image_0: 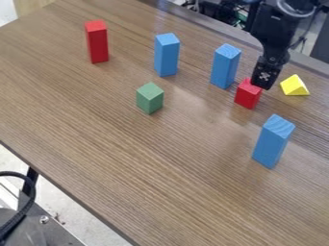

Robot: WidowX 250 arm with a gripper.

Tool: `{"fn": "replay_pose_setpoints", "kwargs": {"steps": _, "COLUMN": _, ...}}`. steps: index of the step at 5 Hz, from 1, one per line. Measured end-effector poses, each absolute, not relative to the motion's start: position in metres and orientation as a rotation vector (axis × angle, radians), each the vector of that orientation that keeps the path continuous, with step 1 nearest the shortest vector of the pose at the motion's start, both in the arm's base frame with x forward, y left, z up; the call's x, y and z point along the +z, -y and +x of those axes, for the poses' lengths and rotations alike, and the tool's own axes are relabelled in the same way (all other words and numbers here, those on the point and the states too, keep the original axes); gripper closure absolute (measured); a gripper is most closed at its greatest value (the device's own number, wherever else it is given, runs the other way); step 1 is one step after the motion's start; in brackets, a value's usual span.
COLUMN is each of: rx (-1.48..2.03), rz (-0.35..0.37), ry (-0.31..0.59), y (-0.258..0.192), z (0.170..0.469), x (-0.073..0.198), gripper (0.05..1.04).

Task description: Put the red cube on top of the blue block

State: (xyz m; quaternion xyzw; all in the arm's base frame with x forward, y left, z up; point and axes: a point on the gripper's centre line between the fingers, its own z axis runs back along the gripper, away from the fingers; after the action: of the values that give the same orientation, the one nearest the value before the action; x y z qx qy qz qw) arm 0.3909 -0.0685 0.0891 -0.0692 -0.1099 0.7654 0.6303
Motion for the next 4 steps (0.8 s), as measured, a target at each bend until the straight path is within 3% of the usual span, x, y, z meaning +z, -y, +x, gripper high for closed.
{"fn": "replay_pose_setpoints", "kwargs": {"steps": 2, "rx": 1.682, "rz": -0.142, "ry": 0.148, "y": 0.063, "z": 0.390, "x": 0.072, "gripper": 0.083}}
{"fn": "replay_pose_setpoints", "kwargs": {"steps": 4, "rx": 1.661, "rz": -0.125, "ry": 0.159, "y": 0.059, "z": 0.390, "x": 0.055, "gripper": 0.083}}
